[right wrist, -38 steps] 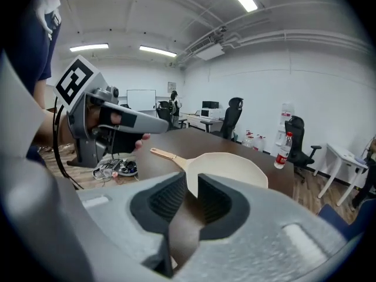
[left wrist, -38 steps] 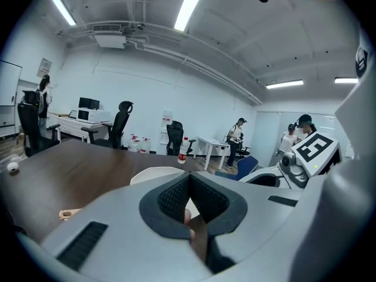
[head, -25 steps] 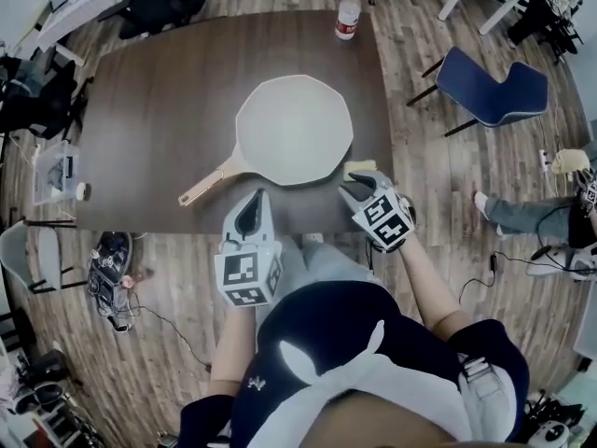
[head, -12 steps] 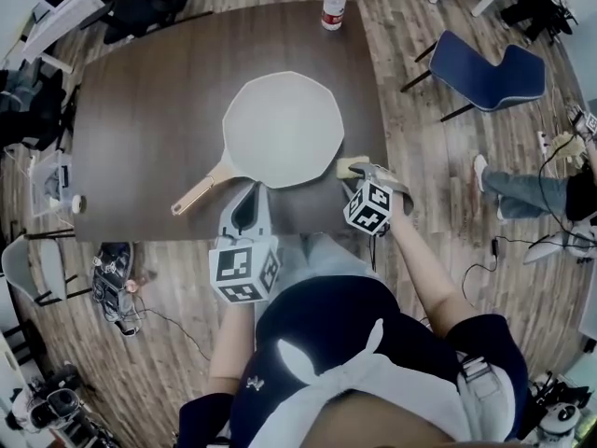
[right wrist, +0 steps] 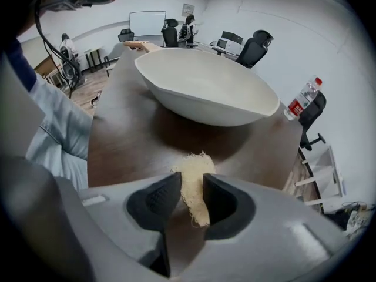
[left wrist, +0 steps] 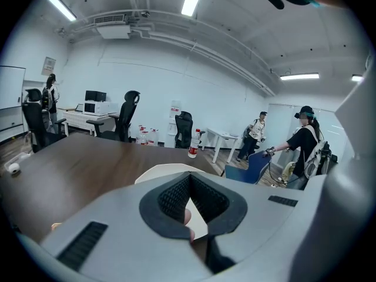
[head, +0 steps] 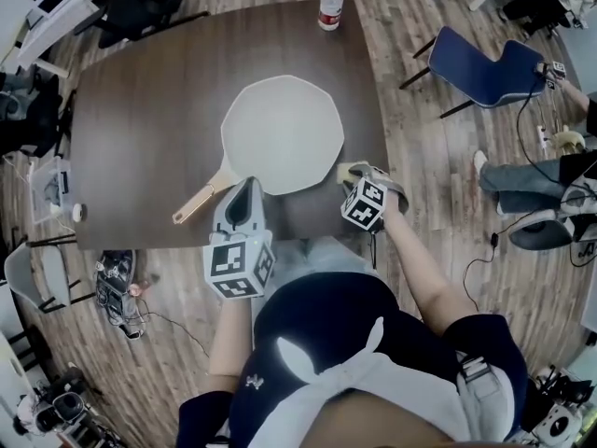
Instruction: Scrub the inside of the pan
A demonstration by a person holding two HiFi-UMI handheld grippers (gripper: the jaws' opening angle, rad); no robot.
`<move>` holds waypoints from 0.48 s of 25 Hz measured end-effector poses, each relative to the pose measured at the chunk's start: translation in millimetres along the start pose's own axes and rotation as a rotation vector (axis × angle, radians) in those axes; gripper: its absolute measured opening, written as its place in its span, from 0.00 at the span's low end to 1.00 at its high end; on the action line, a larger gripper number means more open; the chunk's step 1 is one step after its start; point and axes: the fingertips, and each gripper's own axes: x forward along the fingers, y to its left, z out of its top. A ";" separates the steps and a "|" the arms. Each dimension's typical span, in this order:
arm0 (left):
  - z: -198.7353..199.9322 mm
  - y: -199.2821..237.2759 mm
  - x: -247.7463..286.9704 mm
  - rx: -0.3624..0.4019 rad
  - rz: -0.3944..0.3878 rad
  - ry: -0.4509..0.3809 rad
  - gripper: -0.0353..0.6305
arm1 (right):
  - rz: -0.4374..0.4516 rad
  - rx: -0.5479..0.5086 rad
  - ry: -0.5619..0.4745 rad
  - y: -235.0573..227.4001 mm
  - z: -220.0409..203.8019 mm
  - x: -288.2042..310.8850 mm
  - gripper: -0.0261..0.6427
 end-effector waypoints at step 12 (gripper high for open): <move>-8.2 27.6 28.8 -0.055 -0.037 0.120 0.06 | 0.121 0.415 -0.074 -12.3 2.5 -6.9 0.12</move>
